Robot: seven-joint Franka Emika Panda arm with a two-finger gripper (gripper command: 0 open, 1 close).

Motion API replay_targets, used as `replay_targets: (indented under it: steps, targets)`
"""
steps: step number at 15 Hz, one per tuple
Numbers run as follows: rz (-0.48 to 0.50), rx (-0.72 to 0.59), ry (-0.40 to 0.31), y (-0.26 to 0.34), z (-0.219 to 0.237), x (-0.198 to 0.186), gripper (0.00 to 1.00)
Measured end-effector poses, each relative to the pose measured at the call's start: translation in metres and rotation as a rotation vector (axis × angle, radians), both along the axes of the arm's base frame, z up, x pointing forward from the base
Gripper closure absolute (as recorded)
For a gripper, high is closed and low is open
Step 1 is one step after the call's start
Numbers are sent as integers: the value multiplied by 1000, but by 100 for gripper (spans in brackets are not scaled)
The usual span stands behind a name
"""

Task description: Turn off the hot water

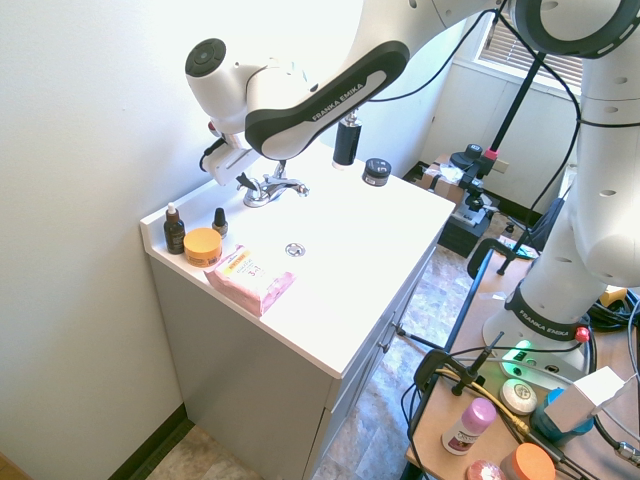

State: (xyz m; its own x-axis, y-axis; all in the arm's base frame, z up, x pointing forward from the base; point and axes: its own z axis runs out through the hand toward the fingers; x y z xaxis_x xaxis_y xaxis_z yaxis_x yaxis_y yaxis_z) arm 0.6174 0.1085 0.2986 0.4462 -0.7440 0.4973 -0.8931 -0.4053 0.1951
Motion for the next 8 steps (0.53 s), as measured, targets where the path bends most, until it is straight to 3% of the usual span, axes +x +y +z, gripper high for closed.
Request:
replay_targets:
  steps: [3, 8]
  targets:
    - [69, 42, 66, -9, -6, -21, 0]
    - [137, 196, 107, -35, -2, -98, 0]
